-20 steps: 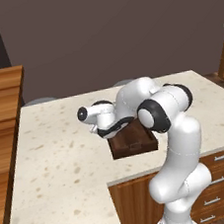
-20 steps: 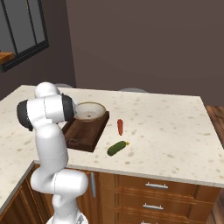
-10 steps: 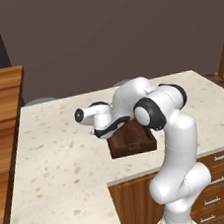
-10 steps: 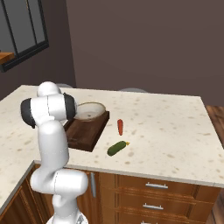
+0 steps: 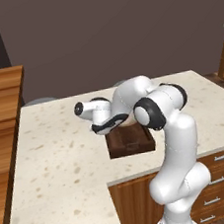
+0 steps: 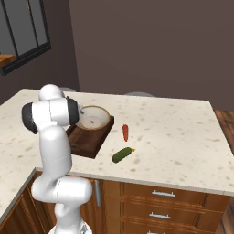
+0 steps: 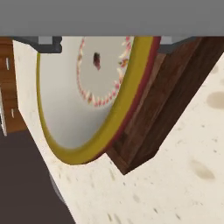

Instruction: Place the two vegetables and bowl onto the tray for setting up a vegetable dip station.

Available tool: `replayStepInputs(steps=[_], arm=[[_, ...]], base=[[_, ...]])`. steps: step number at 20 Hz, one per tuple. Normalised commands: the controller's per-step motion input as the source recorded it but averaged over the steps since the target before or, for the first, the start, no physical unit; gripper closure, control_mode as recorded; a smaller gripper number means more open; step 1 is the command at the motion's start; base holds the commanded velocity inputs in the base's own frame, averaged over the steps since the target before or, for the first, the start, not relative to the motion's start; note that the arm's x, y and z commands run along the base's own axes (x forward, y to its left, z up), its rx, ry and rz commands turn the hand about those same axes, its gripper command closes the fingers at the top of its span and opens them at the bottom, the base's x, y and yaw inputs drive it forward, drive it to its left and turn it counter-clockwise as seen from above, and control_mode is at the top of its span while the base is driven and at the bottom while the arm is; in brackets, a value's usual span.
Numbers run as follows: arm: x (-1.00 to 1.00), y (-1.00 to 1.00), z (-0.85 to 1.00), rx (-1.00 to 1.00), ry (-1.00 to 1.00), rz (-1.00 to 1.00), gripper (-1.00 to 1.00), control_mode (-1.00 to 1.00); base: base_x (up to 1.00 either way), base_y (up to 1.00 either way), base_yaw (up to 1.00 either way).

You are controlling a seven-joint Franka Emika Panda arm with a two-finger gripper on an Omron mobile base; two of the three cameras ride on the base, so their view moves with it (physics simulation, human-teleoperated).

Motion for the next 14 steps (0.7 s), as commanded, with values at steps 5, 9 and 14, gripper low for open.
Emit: replayStepInputs(steps=[5, 9, 14], arm=[[-0.13, 0.0, 0.07, 0.0, 0.05, 0.0, -1.0, -1.0], [-0.15, 0.05, 0.08, 0.0, 0.14, 0.0, -1.0, -1.0], [-0.13, 0.13, 0.05, 0.0, 0.2, 0.0, -1.0, -1.0]], base=[[0.0, 0.0, 0.0], [0.0, 0.0, 0.0], [0.0, 0.0, 0.0]])
